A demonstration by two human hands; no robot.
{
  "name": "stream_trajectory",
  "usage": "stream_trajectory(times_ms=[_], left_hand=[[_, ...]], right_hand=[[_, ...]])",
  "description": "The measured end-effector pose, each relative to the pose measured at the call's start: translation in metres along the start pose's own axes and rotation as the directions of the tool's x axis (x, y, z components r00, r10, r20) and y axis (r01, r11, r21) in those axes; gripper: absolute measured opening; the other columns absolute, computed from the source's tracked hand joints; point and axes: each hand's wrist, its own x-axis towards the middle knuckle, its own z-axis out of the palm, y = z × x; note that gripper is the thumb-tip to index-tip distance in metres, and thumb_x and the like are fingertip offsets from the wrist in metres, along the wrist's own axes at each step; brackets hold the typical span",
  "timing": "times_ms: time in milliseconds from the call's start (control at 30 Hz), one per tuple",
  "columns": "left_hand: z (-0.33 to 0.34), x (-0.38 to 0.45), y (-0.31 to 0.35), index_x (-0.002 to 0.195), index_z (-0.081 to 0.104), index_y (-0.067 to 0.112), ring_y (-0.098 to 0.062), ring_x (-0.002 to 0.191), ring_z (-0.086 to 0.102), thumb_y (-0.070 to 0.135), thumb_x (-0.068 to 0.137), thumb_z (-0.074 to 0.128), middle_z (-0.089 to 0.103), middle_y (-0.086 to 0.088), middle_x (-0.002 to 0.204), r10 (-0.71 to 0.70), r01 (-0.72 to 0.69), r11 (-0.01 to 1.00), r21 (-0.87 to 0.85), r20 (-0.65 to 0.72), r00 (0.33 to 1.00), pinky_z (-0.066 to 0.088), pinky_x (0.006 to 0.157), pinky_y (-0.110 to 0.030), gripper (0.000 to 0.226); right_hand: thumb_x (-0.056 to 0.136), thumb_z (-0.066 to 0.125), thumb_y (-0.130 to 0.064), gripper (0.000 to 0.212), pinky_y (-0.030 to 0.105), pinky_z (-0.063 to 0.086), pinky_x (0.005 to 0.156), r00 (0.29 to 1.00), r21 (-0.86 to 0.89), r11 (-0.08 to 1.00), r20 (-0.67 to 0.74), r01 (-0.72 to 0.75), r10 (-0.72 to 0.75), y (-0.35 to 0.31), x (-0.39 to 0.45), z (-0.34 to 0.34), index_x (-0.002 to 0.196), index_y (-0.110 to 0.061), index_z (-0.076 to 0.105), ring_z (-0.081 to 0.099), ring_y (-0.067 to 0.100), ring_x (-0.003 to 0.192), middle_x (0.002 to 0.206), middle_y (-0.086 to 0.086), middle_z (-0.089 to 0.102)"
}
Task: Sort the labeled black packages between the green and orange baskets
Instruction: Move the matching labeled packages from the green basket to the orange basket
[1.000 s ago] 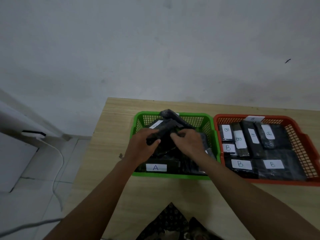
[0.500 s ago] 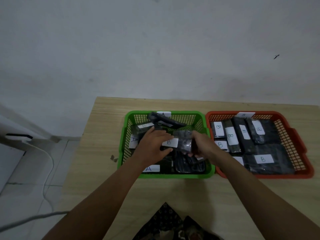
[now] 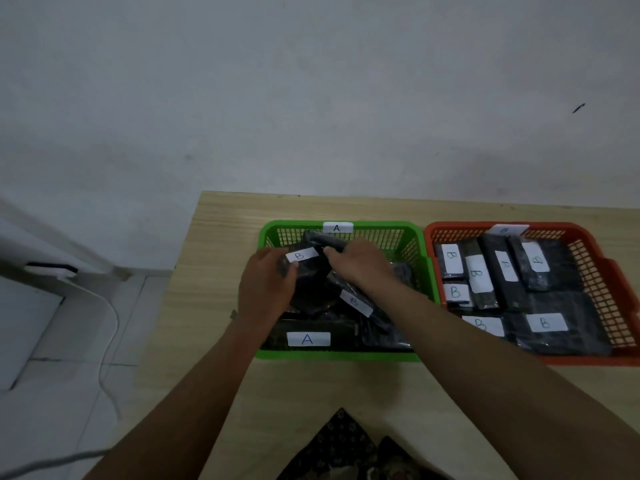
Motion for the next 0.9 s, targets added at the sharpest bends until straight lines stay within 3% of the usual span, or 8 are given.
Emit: stream_trajectory(times_ms=[100, 200, 300, 400, 467, 567, 800, 900], left_hand=[[0.000, 0.003, -0.010, 0.109, 0.070, 0.010, -0.030, 0.097, 0.064, 0.021, 0.086, 0.069, 0.068, -0.013, 0.108, -0.070, 0.069, 0.998, 0.011, 0.049, 0.996, 0.047, 0.083, -0.032, 0.026], [0.005, 0.005, -0.013, 0.106, 0.072, 0.008, -0.030, 0.097, 0.065, 0.021, 0.086, 0.069, 0.071, -0.013, 0.107, -0.114, 0.113, 0.993, 0.019, 0.087, 0.990, 0.048, 0.083, -0.032, 0.024], [0.008, 0.005, -0.012, 0.103, 0.072, 0.012, -0.028, 0.094, 0.066, 0.022, 0.086, 0.068, 0.073, -0.010, 0.102, -0.136, 0.136, 0.991, 0.008, 0.106, 0.985, 0.048, 0.079, -0.029, 0.020], [0.008, -0.001, -0.007, 0.109, 0.069, 0.012, -0.024, 0.094, 0.065, 0.024, 0.087, 0.067, 0.072, -0.006, 0.104, -0.175, 0.179, 0.977, -0.114, 0.040, 0.984, 0.044, 0.077, -0.026, 0.024], [0.008, -0.005, 0.002, 0.117, 0.064, 0.013, -0.018, 0.096, 0.063, 0.034, 0.088, 0.067, 0.067, 0.003, 0.106, -0.230, 0.228, 0.954, -0.197, 0.014, 0.973, 0.041, 0.077, -0.024, 0.035], [0.012, -0.007, 0.021, 0.124, 0.059, 0.017, -0.014, 0.101, 0.063, 0.040, 0.087, 0.067, 0.064, 0.008, 0.107, -0.261, 0.258, 0.913, -0.316, 0.031, 0.965, 0.047, 0.080, -0.024, 0.045], [0.057, -0.017, 0.094, 0.131, 0.058, 0.017, -0.019, 0.115, 0.059, 0.040, 0.088, 0.066, 0.062, -0.003, 0.130, -0.031, 0.070, 0.926, -0.371, 0.109, 0.994, 0.050, 0.097, -0.038, 0.049], [0.088, -0.032, 0.138, 0.132, 0.056, 0.020, -0.010, 0.110, 0.059, 0.044, 0.085, 0.069, 0.063, 0.005, 0.125, 0.015, 0.074, 0.903, -0.424, 0.203, 0.979, 0.049, 0.089, -0.025, 0.054]], right_hand=[[0.083, 0.059, -0.063, 0.050, 0.029, 0.045, 0.062, 0.997, -0.001, 0.997, 0.013, -0.076, 0.076, -0.009, 0.002, 0.024, 0.092, -0.014, 0.063, 0.057, 0.021, 0.065, 0.089, 0.002, 0.066], [0.080, 0.063, -0.064, 0.054, 0.038, 0.052, 0.073, 0.991, -0.013, 0.991, 0.020, -0.132, 0.132, -0.013, 0.000, 0.039, 0.097, -0.012, 0.063, 0.065, 0.029, 0.085, 0.104, 0.008, 0.067], [0.073, 0.074, -0.056, 0.053, 0.040, 0.057, 0.080, 0.987, 0.242, 0.958, 0.066, -0.156, 0.144, -0.011, 0.000, 0.042, 0.105, -0.014, 0.065, 0.066, 0.029, 0.092, 0.106, 0.007, 0.068], [0.065, 0.085, -0.039, 0.045, 0.035, 0.056, 0.073, 0.987, 0.564, 0.812, 0.046, -0.152, 0.153, -0.007, -0.005, 0.032, 0.094, -0.023, 0.055, 0.063, 0.018, 0.086, 0.105, 0.003, 0.065], [0.060, 0.088, -0.035, 0.047, 0.032, 0.055, 0.072, 0.993, 0.644, 0.758, 0.032, -0.105, 0.111, -0.001, -0.012, 0.018, 0.093, -0.027, 0.055, 0.063, 0.014, 0.086, 0.105, -0.001, 0.065], [0.063, 0.088, -0.030, 0.048, 0.041, 0.057, 0.087, 0.999, 0.720, 0.692, 0.038, -0.044, 0.024, 0.020, -0.026, -0.008, 0.104, -0.026, 0.063, 0.066, 0.020, 0.100, 0.113, -0.001, 0.068], [0.081, 0.078, -0.015, 0.035, 0.037, 0.061, 0.078, 0.997, 0.854, 0.520, -0.048, 0.012, 0.057, 0.116, -0.065, -0.069, 0.109, -0.029, 0.063, 0.071, 0.018, 0.097, 0.112, 0.002, 0.070], [0.083, 0.076, -0.010, 0.033, 0.029, 0.060, 0.072, 0.984, 0.911, 0.409, -0.118, 0.055, 0.130, 0.169, -0.082, -0.093, 0.111, -0.024, 0.065, 0.072, 0.016, 0.095, 0.111, 0.006, 0.071]])
